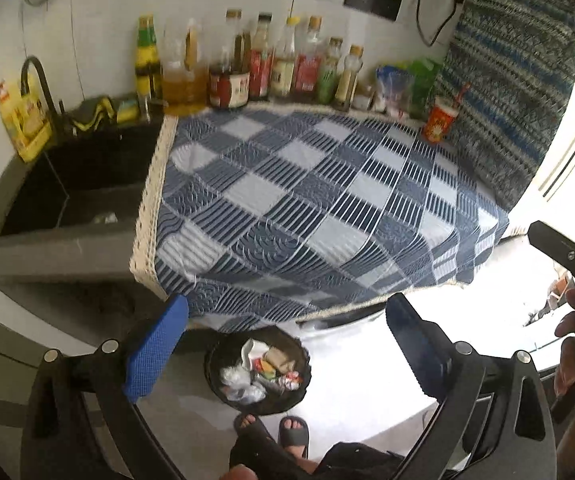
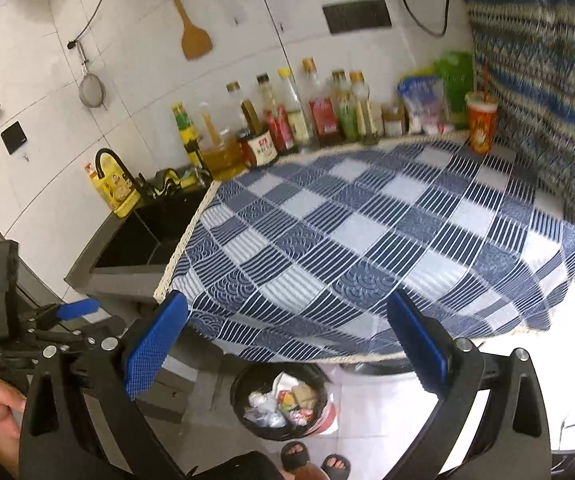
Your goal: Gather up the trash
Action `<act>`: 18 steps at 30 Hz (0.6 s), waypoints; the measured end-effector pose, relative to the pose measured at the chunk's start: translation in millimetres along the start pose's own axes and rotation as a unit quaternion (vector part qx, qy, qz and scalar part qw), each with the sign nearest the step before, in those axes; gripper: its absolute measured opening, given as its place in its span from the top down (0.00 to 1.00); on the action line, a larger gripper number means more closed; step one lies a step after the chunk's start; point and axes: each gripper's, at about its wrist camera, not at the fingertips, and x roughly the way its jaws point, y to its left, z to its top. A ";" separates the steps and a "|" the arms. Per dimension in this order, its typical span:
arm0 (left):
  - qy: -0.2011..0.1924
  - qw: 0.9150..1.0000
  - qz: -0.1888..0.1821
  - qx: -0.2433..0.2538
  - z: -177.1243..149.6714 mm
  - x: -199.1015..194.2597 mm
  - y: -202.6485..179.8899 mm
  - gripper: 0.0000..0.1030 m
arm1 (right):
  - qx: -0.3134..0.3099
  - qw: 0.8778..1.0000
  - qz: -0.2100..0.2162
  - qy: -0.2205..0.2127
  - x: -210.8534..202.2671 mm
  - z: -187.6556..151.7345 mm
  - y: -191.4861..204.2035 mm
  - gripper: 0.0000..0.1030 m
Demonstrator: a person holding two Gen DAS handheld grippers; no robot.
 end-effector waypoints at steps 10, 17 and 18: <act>-0.039 0.999 0.010 0.018 11.4 -39.1 -11.5 0.07 | -0.019 1.000 -0.015 -0.018 -28.3 12.8 10.2 0.04; -0.040 0.999 0.006 0.028 14.9 -43.2 -16.6 0.07 | -0.029 0.999 -0.021 -0.024 -39.0 16.1 14.5 0.04; -0.040 0.999 0.005 0.027 15.5 -44.0 -17.2 0.07 | -0.027 0.999 -0.021 -0.021 -39.9 16.2 14.9 0.04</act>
